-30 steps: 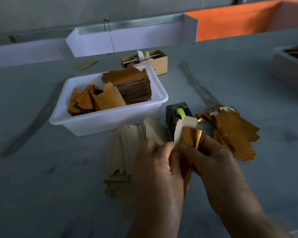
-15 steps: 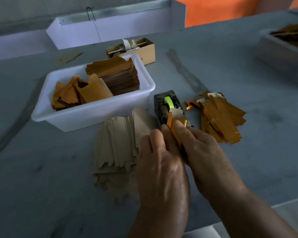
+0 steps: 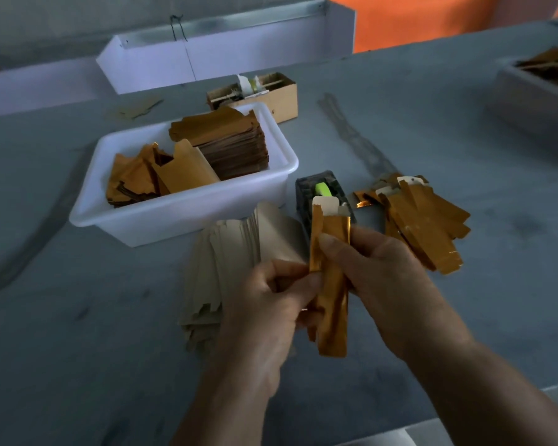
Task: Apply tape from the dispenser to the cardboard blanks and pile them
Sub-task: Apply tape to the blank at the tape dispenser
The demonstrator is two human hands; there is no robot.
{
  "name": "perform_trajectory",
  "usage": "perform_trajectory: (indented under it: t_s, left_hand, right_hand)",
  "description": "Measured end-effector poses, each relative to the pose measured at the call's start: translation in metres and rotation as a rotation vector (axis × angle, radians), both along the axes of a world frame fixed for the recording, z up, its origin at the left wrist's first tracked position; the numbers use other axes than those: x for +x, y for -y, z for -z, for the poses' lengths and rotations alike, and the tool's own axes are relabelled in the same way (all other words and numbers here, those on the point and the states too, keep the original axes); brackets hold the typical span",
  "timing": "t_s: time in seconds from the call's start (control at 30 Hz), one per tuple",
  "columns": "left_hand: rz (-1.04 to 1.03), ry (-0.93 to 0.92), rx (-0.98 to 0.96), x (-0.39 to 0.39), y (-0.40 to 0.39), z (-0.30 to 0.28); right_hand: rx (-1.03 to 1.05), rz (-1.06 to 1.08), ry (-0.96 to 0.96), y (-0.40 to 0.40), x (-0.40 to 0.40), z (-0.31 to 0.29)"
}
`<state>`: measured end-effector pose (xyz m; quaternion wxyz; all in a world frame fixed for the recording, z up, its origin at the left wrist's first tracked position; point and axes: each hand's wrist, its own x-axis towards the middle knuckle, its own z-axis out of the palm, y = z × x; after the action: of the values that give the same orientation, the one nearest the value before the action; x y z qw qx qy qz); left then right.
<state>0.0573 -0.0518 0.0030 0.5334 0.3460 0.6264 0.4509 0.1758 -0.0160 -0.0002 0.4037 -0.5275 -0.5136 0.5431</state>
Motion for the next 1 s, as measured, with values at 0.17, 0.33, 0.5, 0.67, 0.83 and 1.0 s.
perform_trajectory:
  t_s: [0.17,0.33,0.5,0.67,0.83,1.0]
  left_hand:
    - [-0.127,-0.048,0.065,-0.008,-0.008,-0.002]
    - [-0.174,-0.043,0.104,-0.014,-0.012,0.0]
    - [-0.076,0.022,0.084,-0.004,-0.015,0.001]
    - [-0.071,0.12,0.051,0.001,-0.017,0.004]
    - [-0.026,0.129,0.028,0.012,-0.022,0.009]
    - [-0.015,0.103,-0.018,0.016,-0.023,0.015]
  right_hand:
    - [0.305,0.161,0.349,-0.026,0.019,-0.004]
    - [0.241,0.253,0.414,-0.038,0.043,0.009]
    - [0.087,0.117,0.339,-0.033,0.037,0.022]
    - [0.042,0.079,0.325,-0.037,0.032,0.021]
    - [-0.012,0.074,0.279,-0.038,0.03,0.018]
    - [-0.082,0.104,0.165,-0.039,0.027,0.021]
